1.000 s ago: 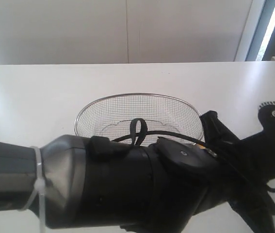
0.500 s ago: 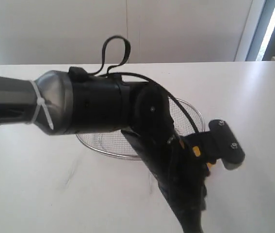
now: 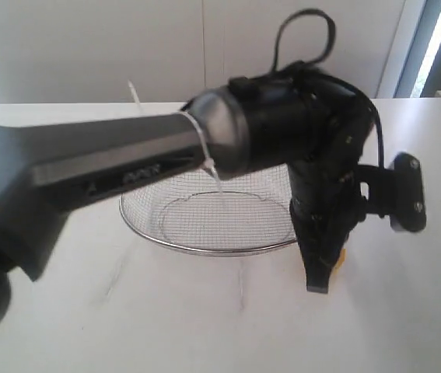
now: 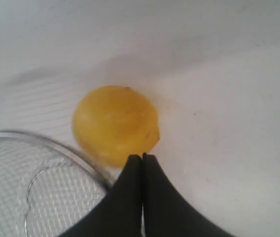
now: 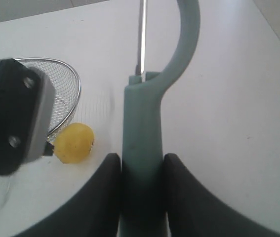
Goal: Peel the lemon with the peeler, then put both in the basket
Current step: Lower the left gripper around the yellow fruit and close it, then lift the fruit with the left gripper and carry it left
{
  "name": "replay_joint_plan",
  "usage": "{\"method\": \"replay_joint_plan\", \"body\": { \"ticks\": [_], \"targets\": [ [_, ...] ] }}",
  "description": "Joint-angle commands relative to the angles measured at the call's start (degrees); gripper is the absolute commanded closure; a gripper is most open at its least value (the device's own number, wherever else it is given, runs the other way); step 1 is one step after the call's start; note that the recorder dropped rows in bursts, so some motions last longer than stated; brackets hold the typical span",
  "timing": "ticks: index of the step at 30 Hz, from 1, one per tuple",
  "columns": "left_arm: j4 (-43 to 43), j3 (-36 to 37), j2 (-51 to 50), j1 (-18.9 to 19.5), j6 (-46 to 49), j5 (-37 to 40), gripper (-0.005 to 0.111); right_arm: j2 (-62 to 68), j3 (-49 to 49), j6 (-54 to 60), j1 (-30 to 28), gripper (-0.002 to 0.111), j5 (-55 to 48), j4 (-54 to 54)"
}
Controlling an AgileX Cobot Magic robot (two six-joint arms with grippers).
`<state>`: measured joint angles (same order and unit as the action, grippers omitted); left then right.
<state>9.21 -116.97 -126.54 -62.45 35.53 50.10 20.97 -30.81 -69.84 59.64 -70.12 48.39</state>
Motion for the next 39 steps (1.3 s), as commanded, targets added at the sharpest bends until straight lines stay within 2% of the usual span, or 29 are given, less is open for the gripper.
{"method": "replay_joint_plan", "body": {
  "ticks": [1,4,8,10,12,13,19,39],
  "targets": [
    [0.6,-1.5,-2.3,-2.3,10.8,-0.4,0.103,-0.4,0.1,0.2,-0.3,0.108,0.2,1.5],
    [1.4,-1.5,-2.7,-2.9,18.1,-2.7,0.089,-0.4,0.1,0.2,-0.3,0.108,0.2,1.7],
    [3.3,-1.5,-2.8,-2.9,20.9,-3.5,0.054,-0.4,0.1,0.2,-0.3,0.108,0.2,1.7],
    [4.8,-1.5,-2.8,-2.9,20.9,-4.9,0.032,-0.4,0.1,0.2,-0.3,0.108,0.2,1.7],
    [5.0,-1.5,-2.8,-2.9,20.9,-7.0,0.019,-0.4,0.1,0.2,-0.3,0.108,0.2,1.7],
    [5.0,-1.5,-2.8,-2.9,20.9,-7.9,0.017,-0.4,0.1,0.2,-0.3,0.108,0.2,1.7],
    [7.6,0.4,-2.8,-2.9,21.0,-12.9,0.017,-0.4,0.1,0.2,-0.3,0.108,0.2,1.7],
    [13.1,0.6,-7.5,-1.9,20.2,-11.9,0.017,-0.4,0.1,0.2,-0.3,0.108,0.2,1.6]
  ]
}}
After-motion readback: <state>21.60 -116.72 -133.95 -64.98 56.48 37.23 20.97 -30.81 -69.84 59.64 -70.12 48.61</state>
